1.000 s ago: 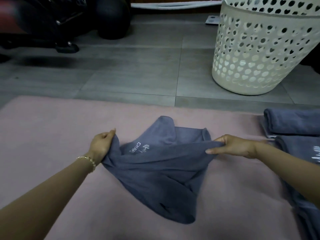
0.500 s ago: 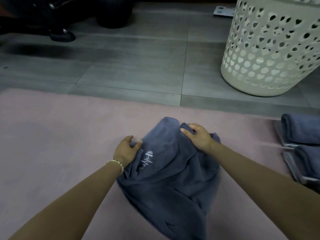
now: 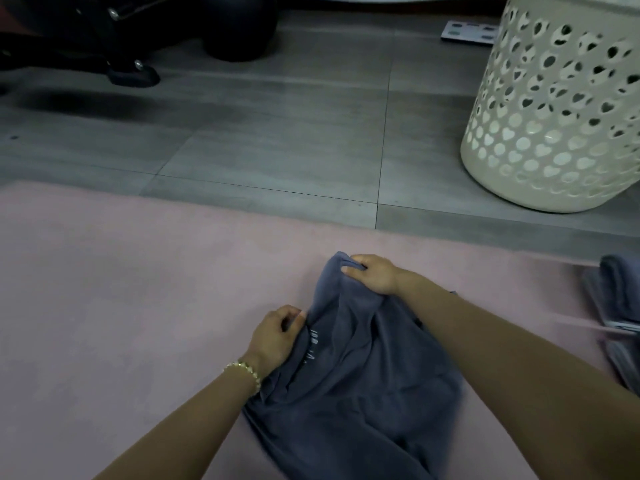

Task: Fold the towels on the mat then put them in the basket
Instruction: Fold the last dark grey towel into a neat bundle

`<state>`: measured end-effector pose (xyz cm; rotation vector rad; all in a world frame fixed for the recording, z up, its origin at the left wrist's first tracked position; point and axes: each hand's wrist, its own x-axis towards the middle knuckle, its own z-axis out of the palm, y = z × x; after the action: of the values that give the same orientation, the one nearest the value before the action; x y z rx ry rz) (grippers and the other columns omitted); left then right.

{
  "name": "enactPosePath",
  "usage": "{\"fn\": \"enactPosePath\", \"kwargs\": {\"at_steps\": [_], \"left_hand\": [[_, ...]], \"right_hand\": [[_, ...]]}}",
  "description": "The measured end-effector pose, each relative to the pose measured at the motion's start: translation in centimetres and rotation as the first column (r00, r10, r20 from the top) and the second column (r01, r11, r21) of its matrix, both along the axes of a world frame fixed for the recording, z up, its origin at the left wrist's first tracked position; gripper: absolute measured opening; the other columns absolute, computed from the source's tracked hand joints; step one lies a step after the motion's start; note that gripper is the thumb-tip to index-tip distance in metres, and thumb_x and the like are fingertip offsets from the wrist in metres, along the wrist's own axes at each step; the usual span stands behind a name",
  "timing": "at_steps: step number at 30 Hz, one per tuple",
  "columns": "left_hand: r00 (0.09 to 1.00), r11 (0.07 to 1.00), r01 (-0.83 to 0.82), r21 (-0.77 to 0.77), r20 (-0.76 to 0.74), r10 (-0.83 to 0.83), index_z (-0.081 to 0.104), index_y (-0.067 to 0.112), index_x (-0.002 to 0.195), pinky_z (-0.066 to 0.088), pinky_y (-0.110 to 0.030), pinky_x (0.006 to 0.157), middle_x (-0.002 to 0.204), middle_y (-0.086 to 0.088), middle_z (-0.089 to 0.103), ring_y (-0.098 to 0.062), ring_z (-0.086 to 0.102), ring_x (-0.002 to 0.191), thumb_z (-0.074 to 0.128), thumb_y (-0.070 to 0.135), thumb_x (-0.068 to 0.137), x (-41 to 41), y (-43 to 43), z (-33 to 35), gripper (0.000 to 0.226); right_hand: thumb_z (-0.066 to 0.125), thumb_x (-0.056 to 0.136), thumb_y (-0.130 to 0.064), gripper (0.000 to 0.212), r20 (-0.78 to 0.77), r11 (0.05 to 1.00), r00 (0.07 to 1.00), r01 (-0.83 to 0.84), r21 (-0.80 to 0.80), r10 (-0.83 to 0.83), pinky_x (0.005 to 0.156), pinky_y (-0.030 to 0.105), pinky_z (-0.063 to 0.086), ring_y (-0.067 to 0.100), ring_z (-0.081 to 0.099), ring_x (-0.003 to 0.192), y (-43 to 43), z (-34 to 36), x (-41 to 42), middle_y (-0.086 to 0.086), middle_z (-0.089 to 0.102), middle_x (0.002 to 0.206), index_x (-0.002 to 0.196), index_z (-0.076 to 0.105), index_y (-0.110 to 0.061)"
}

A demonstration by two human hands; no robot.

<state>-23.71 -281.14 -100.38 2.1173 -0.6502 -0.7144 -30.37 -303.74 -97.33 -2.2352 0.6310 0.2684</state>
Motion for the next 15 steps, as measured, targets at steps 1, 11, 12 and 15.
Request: {"fn": "enactPosePath", "kwargs": {"at_steps": [1,11,12,15], "left_hand": [[1.0,1.0,-0.012,-0.002,-0.029,0.012,0.06,0.022,0.082,0.047,-0.033,0.082,0.083,-0.004,0.067,-0.017,0.059,0.078,0.052,0.029,0.096,0.1,0.1,0.2,0.018],[0.898,0.943,0.333,0.031,-0.315,-0.307,0.07,0.009,0.096,0.049,-0.022,0.089,0.095,0.006,0.071,-0.003,0.062,0.085,0.044,0.059,0.086,-2.9,-1.1,5.4,0.057],[0.853,0.894,0.443,0.069,-0.34,-0.397,0.07,0.013,0.101,0.048,-0.02,0.091,0.099,0.011,0.069,-0.001,0.062,0.09,0.043,0.062,0.085,-3.8,-1.4,5.9,0.059],[0.704,0.672,0.698,0.248,-0.412,-0.579,0.06,0.024,0.125,0.039,-0.017,0.102,0.124,0.014,0.06,-0.003,0.056,0.113,0.038,0.065,0.089,-5.8,-2.9,7.5,0.059]], "right_hand": [[0.046,0.099,-0.026,0.025,0.037,0.999,0.999,-0.009,0.032,0.008,0.085,0.025,0.031,0.017,0.045,0.087,0.3,0.6,-0.3,-0.008,0.051,0.074,0.075,0.052,-0.02],[0.052,0.095,-0.025,0.029,0.186,0.944,0.965,0.124,0.305,-0.186,0.081,0.022,0.048,0.002,0.057,0.083,1.0,5.0,-17.1,-0.002,0.069,0.087,0.094,0.064,0.0],[0.053,0.094,-0.025,0.027,0.122,0.93,0.971,0.155,0.335,-0.206,0.078,0.021,0.049,0.001,0.059,0.081,1.0,4.6,-19.4,-0.005,0.07,0.084,0.09,0.065,-0.001],[0.064,0.084,-0.04,0.028,0.108,0.928,0.968,0.182,0.326,-0.227,0.072,0.01,0.045,-0.007,0.058,0.073,1.4,3.4,-24.7,-0.015,0.067,0.076,0.073,0.067,-0.014]]}}
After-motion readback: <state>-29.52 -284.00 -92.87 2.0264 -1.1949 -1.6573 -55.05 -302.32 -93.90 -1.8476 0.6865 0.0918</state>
